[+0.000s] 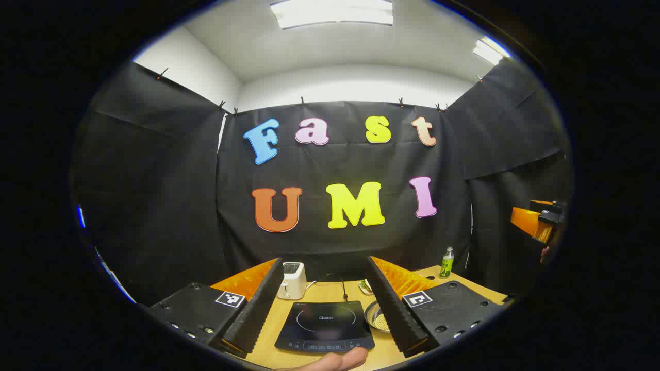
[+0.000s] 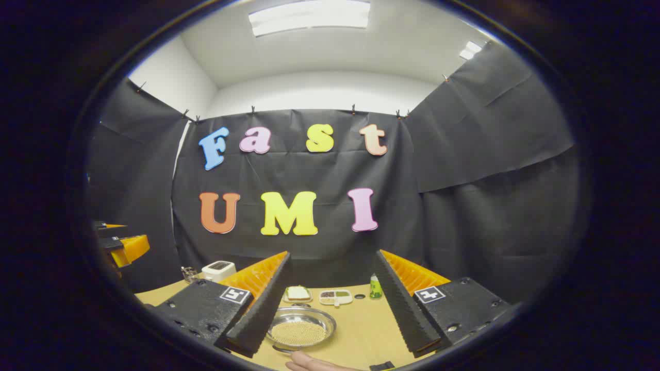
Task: First push the handle of the pot to place it horizontally, then grasp the pot with both hands and set it on the induction cooktop.
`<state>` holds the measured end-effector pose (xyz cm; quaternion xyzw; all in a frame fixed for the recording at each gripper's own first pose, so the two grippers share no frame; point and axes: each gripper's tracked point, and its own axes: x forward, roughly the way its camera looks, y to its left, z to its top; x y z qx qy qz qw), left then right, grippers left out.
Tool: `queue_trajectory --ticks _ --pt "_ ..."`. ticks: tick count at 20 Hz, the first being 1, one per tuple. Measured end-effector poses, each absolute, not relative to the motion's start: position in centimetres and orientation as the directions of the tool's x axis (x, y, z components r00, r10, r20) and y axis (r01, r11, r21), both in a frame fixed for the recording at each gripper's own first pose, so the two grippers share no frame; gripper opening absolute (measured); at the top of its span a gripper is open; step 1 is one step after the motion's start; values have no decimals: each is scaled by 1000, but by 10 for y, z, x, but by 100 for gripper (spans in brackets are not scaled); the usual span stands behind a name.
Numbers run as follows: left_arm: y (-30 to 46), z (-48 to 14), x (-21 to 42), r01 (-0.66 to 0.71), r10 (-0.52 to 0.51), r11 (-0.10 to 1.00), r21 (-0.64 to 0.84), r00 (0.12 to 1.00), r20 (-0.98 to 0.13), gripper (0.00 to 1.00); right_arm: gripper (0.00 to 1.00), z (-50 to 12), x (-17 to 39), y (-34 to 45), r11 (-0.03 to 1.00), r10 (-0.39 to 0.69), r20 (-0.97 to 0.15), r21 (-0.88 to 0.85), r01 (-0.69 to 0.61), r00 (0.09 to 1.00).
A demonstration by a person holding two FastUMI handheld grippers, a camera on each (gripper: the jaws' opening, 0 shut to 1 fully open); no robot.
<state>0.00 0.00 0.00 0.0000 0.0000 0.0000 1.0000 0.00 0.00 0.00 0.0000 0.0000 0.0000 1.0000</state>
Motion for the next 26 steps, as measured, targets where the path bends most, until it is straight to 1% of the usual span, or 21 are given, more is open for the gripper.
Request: queue_trajectory --ticks 1,13,17,18,19,21,22,24,26 --pt "0 0 0 3 -3 1000 -2 1000 2 95 99 0 0 0 1000 1 1 -2 -1 1000" --pt "7 -4 0 -3 3 1000 -7 1000 -9 95 98 -10 9 7 1000 27 -7 -7 -27 1000" --pt "5 -5 -3 3 -3 1000 -2 1000 -7 95 98 -30 18 15 999 45 -44 -18 -46 998" --pt "4 -6 -4 7 -7 1000 -1 1000 -6 86 99 -36 21 19 998 57 -57 -20 -58 997" --pt "4 -6 -5 9 -9 1000 -1 1000 -7 95 98 -44 23 24 997 68 -70 -21 -69 995" --pt "4 -7 -7 8 -8 1000 -4 1000 -6 95 98 -58 31 30 996 80 -98 -24 -83 992" --pt "1 -8 -7 12 -12 1000 -5 1000 -4 95 100 -65 34 37 995 98 -115 -16 -100 989" --pt "0 -8 -10 16 -16 1000 -4 1000 -2 95 96 -79 39 54 989 151 -145 20 -150 978" --pt "0 -10 -12 19 -19 1000 2 1000 -1 95 82 -98 44 65 982 189 -190 43 -184 963"
